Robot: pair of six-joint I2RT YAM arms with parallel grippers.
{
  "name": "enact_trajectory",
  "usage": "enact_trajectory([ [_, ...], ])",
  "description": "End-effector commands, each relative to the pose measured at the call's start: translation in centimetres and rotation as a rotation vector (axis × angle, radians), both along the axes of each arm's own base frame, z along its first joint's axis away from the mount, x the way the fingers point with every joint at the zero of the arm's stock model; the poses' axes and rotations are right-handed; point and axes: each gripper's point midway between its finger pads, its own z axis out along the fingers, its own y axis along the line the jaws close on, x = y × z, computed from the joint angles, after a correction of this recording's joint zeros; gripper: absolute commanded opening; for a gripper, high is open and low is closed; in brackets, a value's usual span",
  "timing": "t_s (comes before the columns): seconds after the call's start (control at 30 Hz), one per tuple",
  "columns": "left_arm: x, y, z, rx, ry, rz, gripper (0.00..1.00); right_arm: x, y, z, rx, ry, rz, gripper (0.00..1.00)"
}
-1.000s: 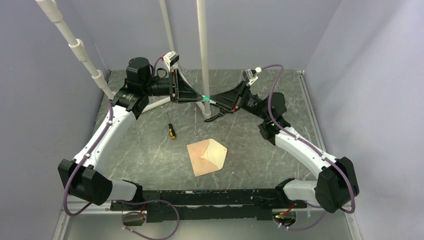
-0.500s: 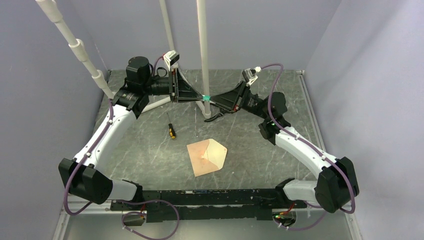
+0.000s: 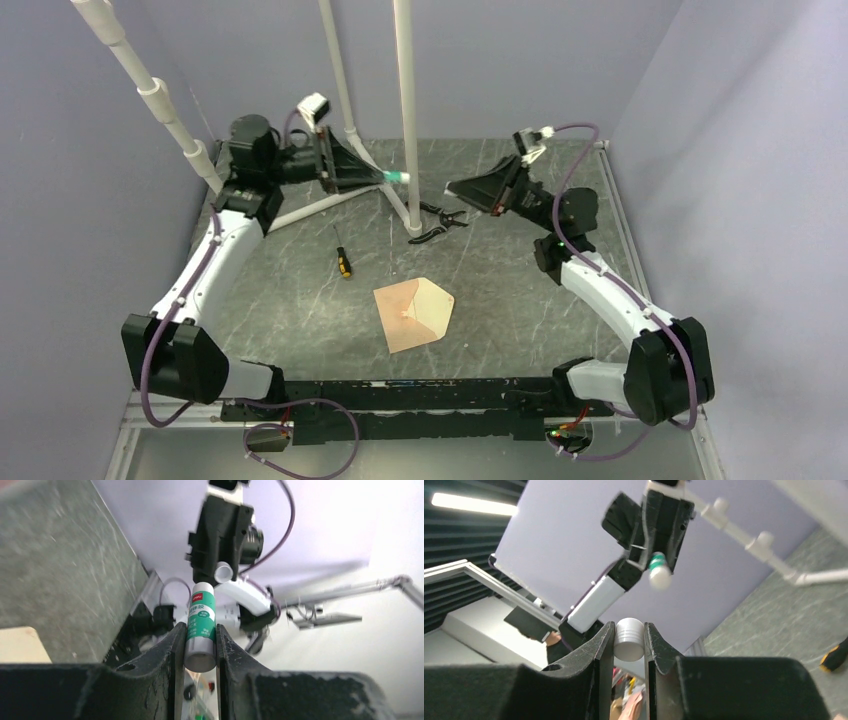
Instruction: Place the letter into the envelope and seal it
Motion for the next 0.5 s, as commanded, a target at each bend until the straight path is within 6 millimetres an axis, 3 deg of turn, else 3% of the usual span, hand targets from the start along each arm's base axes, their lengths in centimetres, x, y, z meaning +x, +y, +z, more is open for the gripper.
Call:
enact_trajectory([
  [0.0,0.8,3.2,3.0,-0.063,-0.112,0.079,0.03,-2.5,-2.7,4.4,0.085,-0.246,0.011,0.00],
  [0.1,0.9,3.4,3.1,-0.063,-0.119,0.081,0.02,-1.9,-2.4,3.7,0.028,-0.239,0.015,0.00],
  [0.2,1.2,3.5,2.4,-0.004,-0.130,0.101,0.02,1.1,-1.9,1.1,-0.151,-0.127,-0.073,0.00],
  [0.33,1.2,3.7,1.1,0.097,-0.162,0.141,0.02,6.3,-3.9,-5.2,-0.508,0.011,-0.328,0.00],
  [0.47,0.6,3.7,-0.6,0.168,-0.191,0.124,0.02,7.8,-6.3,-12.5,-0.819,0.196,-0.416,0.00],
])
